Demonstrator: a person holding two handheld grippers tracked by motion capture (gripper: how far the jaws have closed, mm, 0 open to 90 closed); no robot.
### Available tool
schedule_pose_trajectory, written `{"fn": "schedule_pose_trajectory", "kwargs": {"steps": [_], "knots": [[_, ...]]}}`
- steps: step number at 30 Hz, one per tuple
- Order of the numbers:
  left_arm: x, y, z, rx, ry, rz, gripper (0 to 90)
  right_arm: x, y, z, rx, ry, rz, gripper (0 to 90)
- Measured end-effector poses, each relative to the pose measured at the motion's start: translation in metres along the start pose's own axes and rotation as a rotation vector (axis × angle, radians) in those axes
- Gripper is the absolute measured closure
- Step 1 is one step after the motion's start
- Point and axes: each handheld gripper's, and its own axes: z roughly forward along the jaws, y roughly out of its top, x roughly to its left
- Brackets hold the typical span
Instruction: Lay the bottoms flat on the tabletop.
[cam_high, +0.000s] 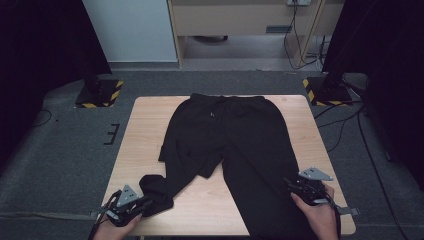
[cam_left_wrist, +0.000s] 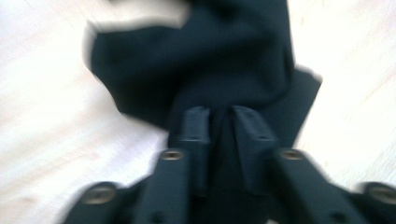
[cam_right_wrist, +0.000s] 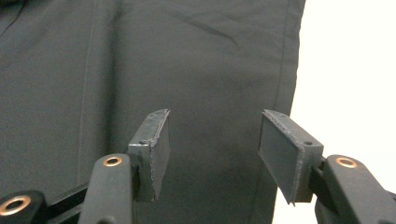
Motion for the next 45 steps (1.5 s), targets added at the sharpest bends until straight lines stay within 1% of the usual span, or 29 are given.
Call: {"fn": "schedule_pose_trajectory", "kwargs": {"steps": [1,2,3,5,6,8,10,11,12,14,15,17,18,19,22,24,25,27,28,29,31,32,34,35,37,40,41,42,45], "knots": [[0.0,0.007,-0.002,-0.042,0.019,0.006,54.9,0.001,0.001,0.001,0.002,0.0,0.004,43.0],[-0.001,0.014,-0.002,-0.078,0.026,0.009,48.0,0.002,0.001,0.002,0.006,0.006,-0.001,42.9],[-0.003,0.021,0.001,-0.1,0.023,0.009,45.0,0.004,0.001,0.003,0.001,0.001,0.0,42.8],[-0.008,0.033,0.014,-0.09,0.001,0.028,38.5,0.005,0.002,0.003,0.0,0.005,-0.004,42.8],[-0.011,0.038,0.022,-0.077,-0.01,0.04,37.5,0.006,0.002,0.003,0.001,0.008,-0.011,42.7],[-0.017,0.044,0.039,-0.053,-0.044,0.048,36.0,0.006,0.002,0.003,0.002,0.007,-0.009,42.6],[-0.022,0.048,0.053,-0.042,-0.069,0.062,35.2,0.005,0.002,0.001,0.0,0.01,-0.005,42.6],[-0.023,0.049,0.06,-0.02,-0.066,0.071,37.6,0.005,0.003,0.001,-0.005,0.01,-0.001,42.5],[-0.023,0.05,0.065,0.005,-0.06,0.085,44.5,0.004,0.003,0.0,-0.006,0.009,0.0,42.6],[-0.021,0.05,0.073,0.064,-0.053,0.07,61.1,0.004,0.003,0.0,-0.009,0.01,0.003,42.4],[-0.02,0.05,0.074,0.071,-0.055,0.068,70.5,0.003,0.003,0.0,-0.011,0.009,0.001,42.4],[-0.019,0.052,0.072,0.064,-0.026,0.078,83.4,0.003,0.003,0.001,-0.008,0.009,0.002,42.4],[-0.019,0.053,0.07,0.059,-0.023,0.078,86.4,0.003,0.003,0.001,-0.007,0.01,0.001,42.4],[-0.019,0.054,0.066,0.042,-0.02,0.078,87.0,0.003,0.003,0.001,-0.004,0.012,0.001,42.4],[-0.015,0.061,0.051,-0.006,-0.04,0.057,87.1,0.003,0.003,0.0,-0.008,0.012,0.005,42.3],[-0.009,0.069,0.038,-0.043,-0.033,0.049,86.8,0.002,0.002,-0.001,-0.013,0.008,0.006,42.3],[-0.004,0.073,0.033,-0.061,-0.018,0.042,86.6,0.002,0.002,-0.001,-0.012,0.01,0.004,42.3],[0.012,0.082,0.03,-0.074,0.014,0.016,86.7,0.001,0.002,-0.002,-0.01,0.01,0.009,42.3],[0.022,0.086,0.031,-0.071,0.043,0.006,86.7,0.001,0.002,-0.002,-0.012,0.009,0.01,42.3],[0.033,0.089,0.036,-0.054,0.069,-0.007,86.8,0.001,0.002,-0.002,-0.011,0.009,0.011,42.3],[0.052,0.09,0.048,-0.031,0.084,-0.043,86.7,0.001,0.002,-0.002,-0.01,0.01,0.011,42.2],[0.059,0.09,0.056,-0.02,0.088,-0.045,86.5,0.001,0.002,-0.002,-0.011,0.01,0.01,42.2],[0.069,0.086,0.073,0.02,0.12,-0.044,85.9,0.001,0.002,-0.002,-0.012,0.01,0.013,42.2],[0.073,0.084,0.08,0.035,0.124,-0.051,85.6,0.0,0.002,-0.002,-0.013,0.01,0.01,42.2],[0.079,0.081,0.094,0.069,0.155,-0.041,83.8,0.0,0.001,-0.001,-0.01,0.009,0.015,42.2],[0.084,0.075,0.107,0.085,0.17,-0.058,80.1,0.0,0.001,-0.001,-0.008,0.009,0.014,42.2],[0.085,0.073,0.109,0.086,0.168,-0.067,80.2,0.0,0.001,-0.002,-0.009,0.01,0.013,42.2],[0.085,0.072,0.109,0.074,0.168,-0.068,80.5,0.0,0.001,-0.002,-0.011,0.011,0.009,42.2],[0.079,0.066,0.106,0.055,0.161,-0.071,81.2,-0.002,0.001,-0.003,-0.012,0.009,0.015,42.2]]}}
